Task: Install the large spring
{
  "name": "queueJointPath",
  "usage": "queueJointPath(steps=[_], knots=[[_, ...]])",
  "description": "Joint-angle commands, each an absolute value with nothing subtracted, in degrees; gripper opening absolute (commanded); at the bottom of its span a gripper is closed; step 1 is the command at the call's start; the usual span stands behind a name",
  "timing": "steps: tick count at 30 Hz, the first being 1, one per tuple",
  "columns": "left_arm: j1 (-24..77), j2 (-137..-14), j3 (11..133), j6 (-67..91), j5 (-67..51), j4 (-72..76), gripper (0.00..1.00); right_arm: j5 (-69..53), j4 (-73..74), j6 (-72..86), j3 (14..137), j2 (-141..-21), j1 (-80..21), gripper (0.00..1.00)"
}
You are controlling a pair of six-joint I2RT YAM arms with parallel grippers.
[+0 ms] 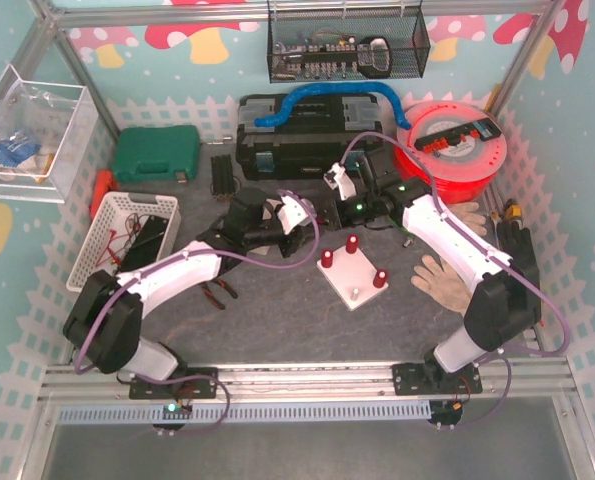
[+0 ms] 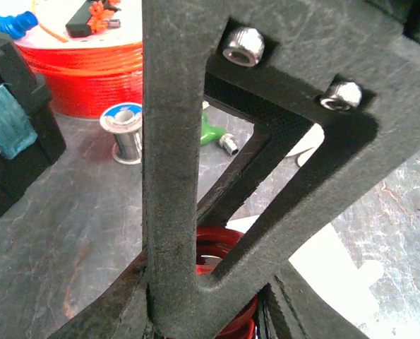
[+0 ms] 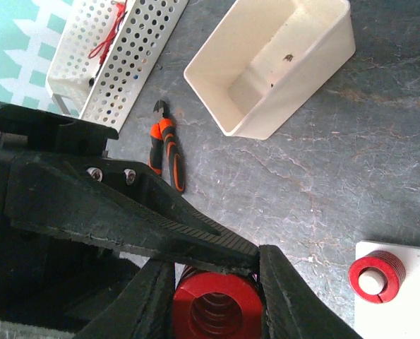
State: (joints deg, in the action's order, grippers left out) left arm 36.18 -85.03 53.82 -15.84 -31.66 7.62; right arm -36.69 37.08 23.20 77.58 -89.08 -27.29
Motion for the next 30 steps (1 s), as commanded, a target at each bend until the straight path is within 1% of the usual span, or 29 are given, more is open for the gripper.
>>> queueJointPath(steps=[1,3,4,6,7,8,10,18,25,30], knots=[[36.1,-82.4,52.6,-15.0,-28.5,11.1,0.35,-31.9,39.4,23.9,77.5,-87.0,-27.8,0.02],[36.1,-82.3,51.8,-14.4,-27.9,11.0,0.55,-28.4,38.7,24.9,76.8,-85.4,-27.8,0.0],[36.0,-82.1,51.4,-14.2,-27.9,10.9,0.63,-26.7,38.3,25.4,76.4,-84.6,-27.8,0.0],[36.1,-81.5,50.5,-13.5,-28.1,10.5,0.74,-23.3,37.8,26.5,75.1,-82.9,-27.7,0.0],[36.1,-81.0,49.9,-13.1,-28.0,10.3,0.83,-21.6,37.5,27.0,74.3,-81.8,-27.8,0.0],[36.0,-80.5,49.4,-12.6,-27.9,10.0,0.97,-18.8,37.4,27.6,73.4,-80.8,-27.8,0.0],[36.0,-79.2,48.0,-11.6,-27.3,9.5,0.99,-15.5,37.5,28.0,71.0,-78.3,-27.9,0.0],[32.6,-76.1,46.0,-0.5,-18.9,6.5,0.99,-3.9,44.8,27.1,64.3,-70.3,-33.5,0.0],[29.7,-73.9,46.3,3.8,-14.3,4.9,0.99,-0.9,49.5,32.1,59.6,-64.0,-38.8,0.0],[29.7,-73.8,46.5,3.8,-12.0,4.0,0.99,1.5,50.8,33.6,58.4,-63.7,-42.4,0.0]])
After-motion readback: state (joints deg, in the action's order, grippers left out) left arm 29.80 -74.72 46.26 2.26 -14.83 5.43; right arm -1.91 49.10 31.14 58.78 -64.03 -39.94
